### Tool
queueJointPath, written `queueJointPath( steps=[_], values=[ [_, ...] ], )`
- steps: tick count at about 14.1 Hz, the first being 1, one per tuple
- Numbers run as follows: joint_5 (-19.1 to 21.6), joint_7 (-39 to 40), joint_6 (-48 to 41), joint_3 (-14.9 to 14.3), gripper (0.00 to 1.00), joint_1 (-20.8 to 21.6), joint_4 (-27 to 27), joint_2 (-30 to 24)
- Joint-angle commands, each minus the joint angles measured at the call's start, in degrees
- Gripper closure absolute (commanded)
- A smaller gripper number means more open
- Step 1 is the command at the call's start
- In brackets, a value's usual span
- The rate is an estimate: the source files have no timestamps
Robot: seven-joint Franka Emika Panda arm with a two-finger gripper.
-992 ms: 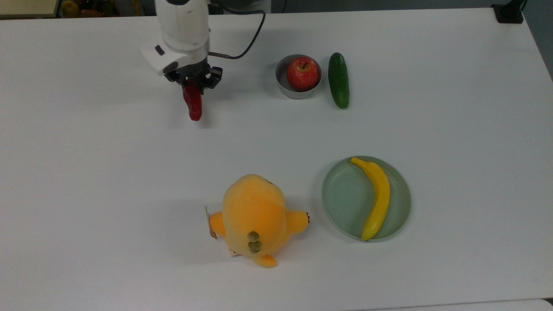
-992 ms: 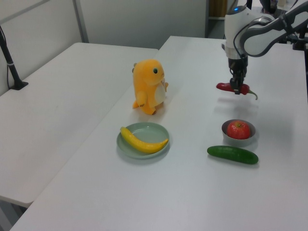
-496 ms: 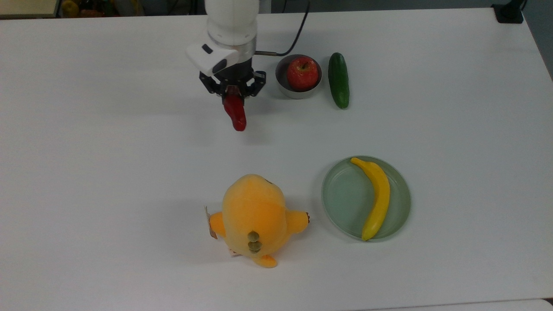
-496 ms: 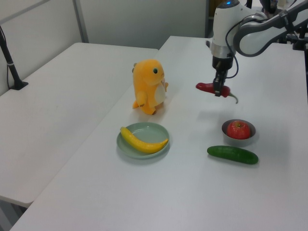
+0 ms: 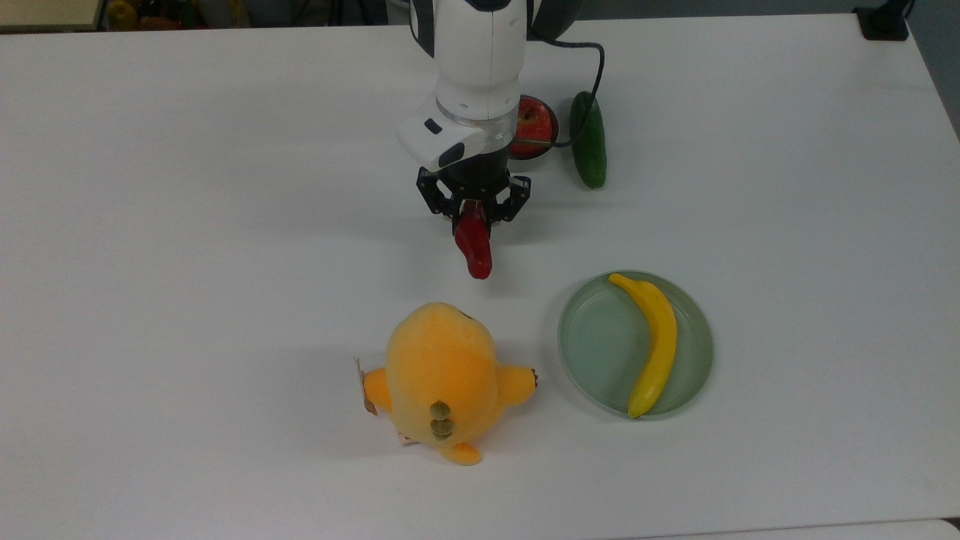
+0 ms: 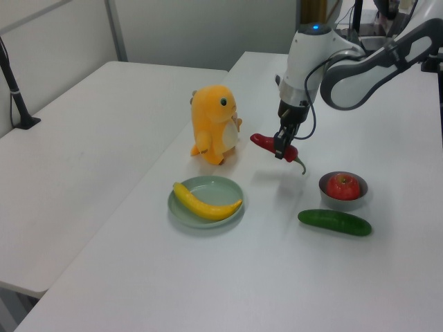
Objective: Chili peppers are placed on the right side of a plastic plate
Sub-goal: 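Lift the chili pepper and carry it toward the green plate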
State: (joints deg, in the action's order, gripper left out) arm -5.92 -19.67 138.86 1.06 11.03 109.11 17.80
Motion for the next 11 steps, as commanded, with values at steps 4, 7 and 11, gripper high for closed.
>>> queueJointPath(
  steps=[4, 7, 11],
  values=[
    [-0.14, -3.00, 0.98, 0.17, 0.80, 3.03, -7.68, 3.73],
    [0.21, -3.00, 0.98, 0.26, 0.80, 3.64, -10.74, 4.87],
    [-0.14, -2.92, 0.98, 0.17, 0.80, 3.65, -14.62, 8.21]
  ],
)
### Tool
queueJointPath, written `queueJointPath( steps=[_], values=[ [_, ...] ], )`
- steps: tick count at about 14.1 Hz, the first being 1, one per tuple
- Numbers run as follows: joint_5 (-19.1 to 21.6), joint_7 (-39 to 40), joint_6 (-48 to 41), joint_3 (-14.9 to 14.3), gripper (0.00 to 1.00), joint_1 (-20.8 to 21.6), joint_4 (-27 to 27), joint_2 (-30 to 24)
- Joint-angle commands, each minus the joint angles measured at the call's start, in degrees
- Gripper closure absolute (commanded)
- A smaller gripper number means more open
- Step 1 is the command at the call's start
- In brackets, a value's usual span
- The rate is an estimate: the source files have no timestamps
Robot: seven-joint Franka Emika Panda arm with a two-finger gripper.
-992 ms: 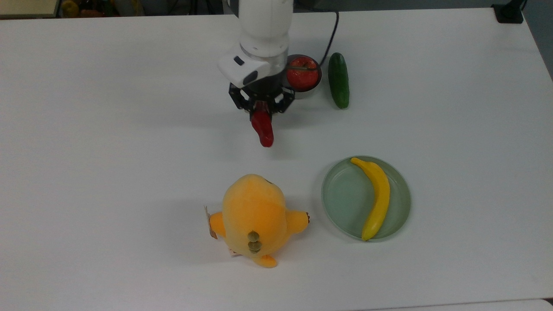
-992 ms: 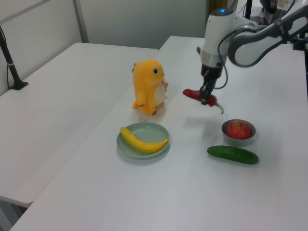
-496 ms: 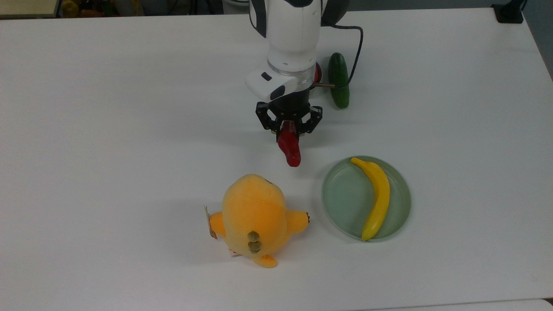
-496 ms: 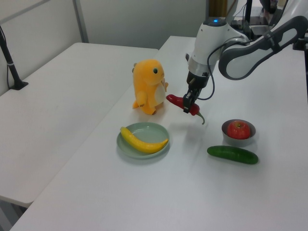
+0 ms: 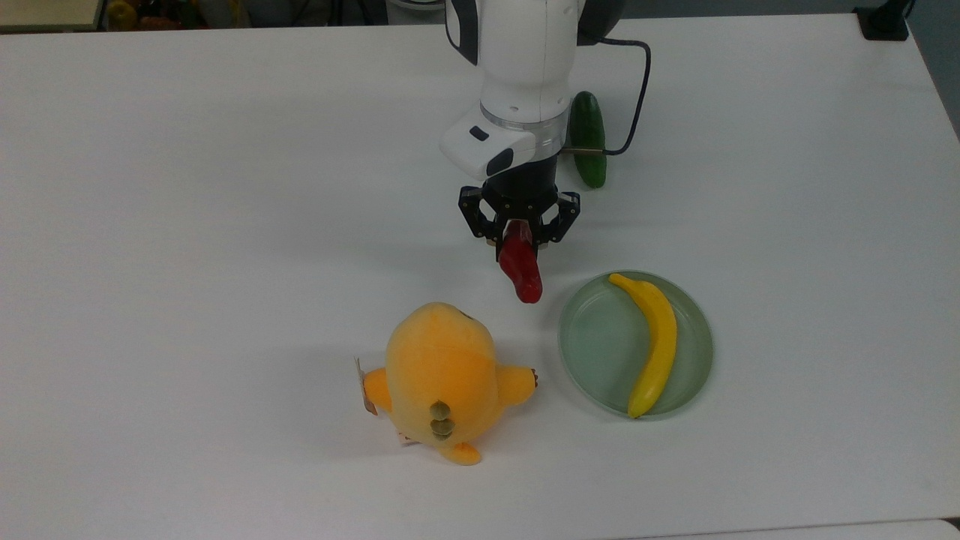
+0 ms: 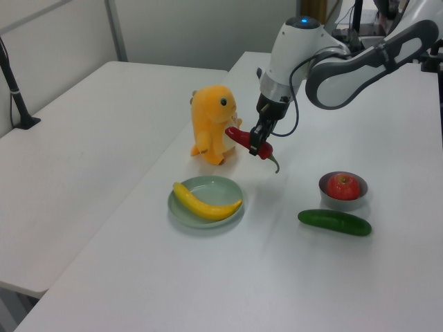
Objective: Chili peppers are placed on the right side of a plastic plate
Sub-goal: 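Lift the chili pepper and carry it toward the green plate, then lower the chili pepper beside the plate rim and open the gripper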
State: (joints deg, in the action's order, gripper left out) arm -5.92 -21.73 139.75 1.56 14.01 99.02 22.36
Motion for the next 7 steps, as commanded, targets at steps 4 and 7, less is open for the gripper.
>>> queueJointPath(
  steps=[4, 7],
  values=[
    [-0.58, -0.77, 0.17, -0.33, 0.80, 0.58, -8.31, 7.07],
    [-0.67, -0.69, 1.04, -0.33, 0.80, 0.75, -9.90, 9.18]
  ],
)
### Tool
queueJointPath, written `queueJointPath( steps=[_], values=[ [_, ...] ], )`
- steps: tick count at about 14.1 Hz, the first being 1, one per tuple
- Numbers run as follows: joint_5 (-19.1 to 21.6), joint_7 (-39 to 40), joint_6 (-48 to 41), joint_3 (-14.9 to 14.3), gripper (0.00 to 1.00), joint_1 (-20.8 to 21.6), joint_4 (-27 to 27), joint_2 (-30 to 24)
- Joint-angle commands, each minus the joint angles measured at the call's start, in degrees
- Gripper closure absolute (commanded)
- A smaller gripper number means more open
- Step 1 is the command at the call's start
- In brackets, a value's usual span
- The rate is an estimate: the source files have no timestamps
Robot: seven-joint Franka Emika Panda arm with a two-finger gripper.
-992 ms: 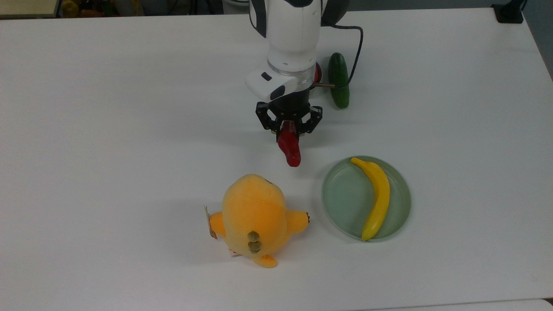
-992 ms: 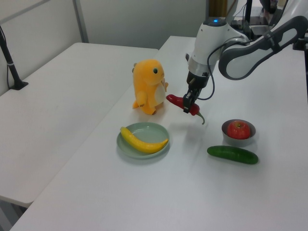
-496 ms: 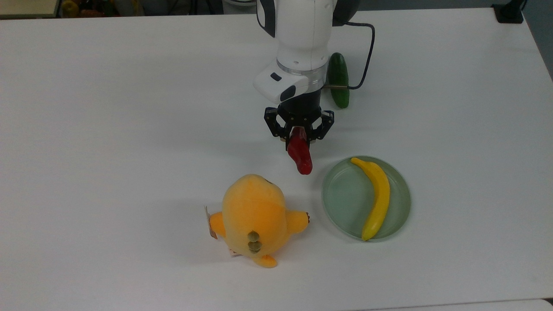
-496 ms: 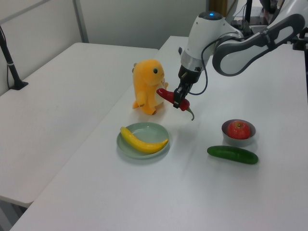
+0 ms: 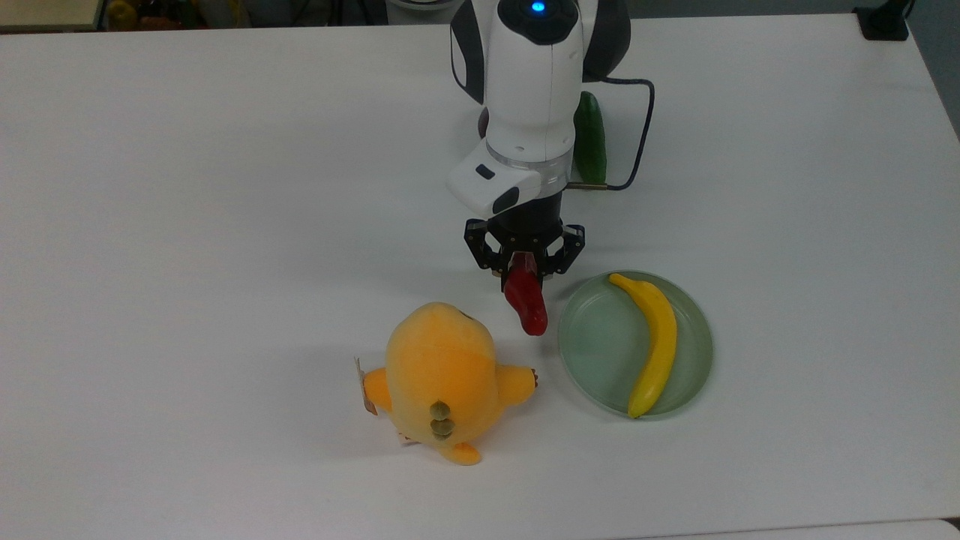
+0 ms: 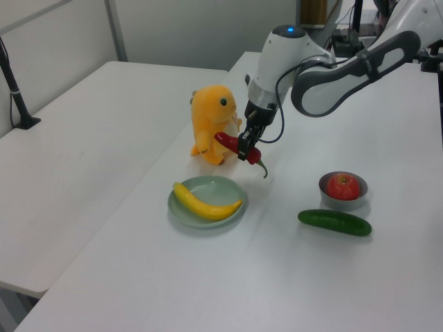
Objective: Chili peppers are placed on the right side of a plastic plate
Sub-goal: 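Lower the chili pepper beside the plate rim and open the gripper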
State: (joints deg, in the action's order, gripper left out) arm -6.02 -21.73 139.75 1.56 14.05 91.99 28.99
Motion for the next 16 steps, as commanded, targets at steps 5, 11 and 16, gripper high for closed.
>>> queueJointPath(
  steps=[5, 11, 16],
  values=[
    [-2.41, -0.51, 3.60, -0.25, 0.74, 0.71, -3.84, 4.75],
    [-2.42, -0.42, 3.69, -0.25, 0.00, 0.71, -3.75, 4.76],
    [-2.42, -0.42, 3.42, -0.24, 0.00, 0.45, -2.79, 1.96]
  ],
)
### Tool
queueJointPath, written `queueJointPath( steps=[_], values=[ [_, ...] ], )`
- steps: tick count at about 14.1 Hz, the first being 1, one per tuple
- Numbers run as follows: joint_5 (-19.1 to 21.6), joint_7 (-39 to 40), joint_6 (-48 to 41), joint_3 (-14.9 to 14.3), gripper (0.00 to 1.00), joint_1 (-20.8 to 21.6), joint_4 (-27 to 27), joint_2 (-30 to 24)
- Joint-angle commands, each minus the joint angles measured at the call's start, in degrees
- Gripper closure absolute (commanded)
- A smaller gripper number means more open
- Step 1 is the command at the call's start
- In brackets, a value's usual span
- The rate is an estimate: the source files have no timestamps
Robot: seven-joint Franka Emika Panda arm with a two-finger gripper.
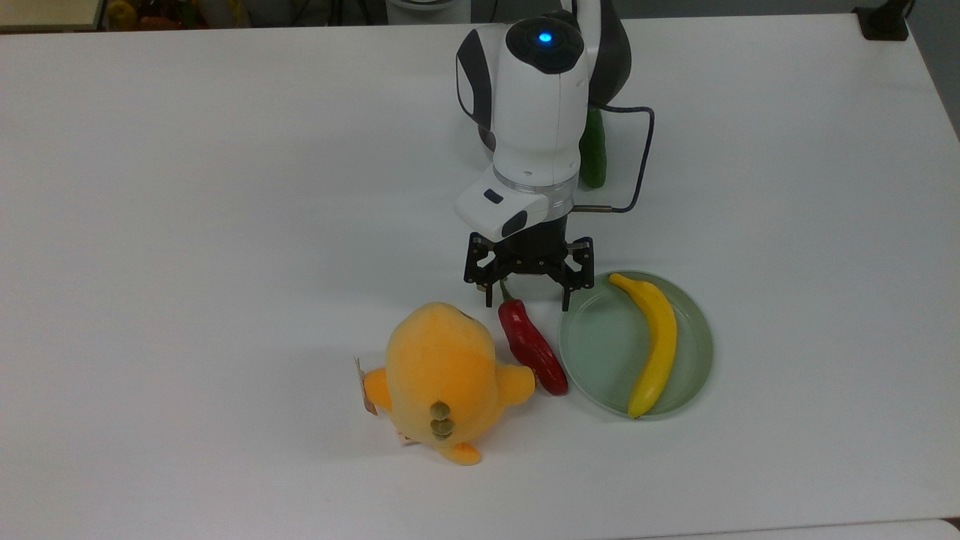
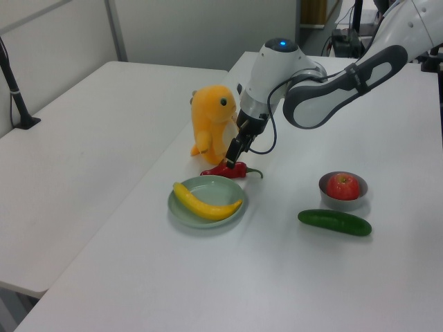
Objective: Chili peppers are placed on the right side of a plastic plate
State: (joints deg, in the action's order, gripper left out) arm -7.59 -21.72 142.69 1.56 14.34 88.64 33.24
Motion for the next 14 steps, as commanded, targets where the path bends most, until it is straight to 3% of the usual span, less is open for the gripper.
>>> queueJointPath(
  steps=[1, 7, 9, 12, 14],
  values=[
    [-0.85, -0.34, -0.12, -0.24, 0.00, -0.01, 1.96, -4.13],
    [-0.59, -0.08, -21.02, -0.77, 0.00, -0.27, 12.51, -22.57],
    [-0.50, 0.01, -23.41, -1.21, 0.00, -0.62, 14.45, -26.54],
    [1.77, 5.26, -26.84, -4.71, 0.00, -0.27, 19.62, -34.01],
    [3.36, 6.85, -28.07, -6.47, 0.00, -0.19, 20.08, -35.26]
  ],
)
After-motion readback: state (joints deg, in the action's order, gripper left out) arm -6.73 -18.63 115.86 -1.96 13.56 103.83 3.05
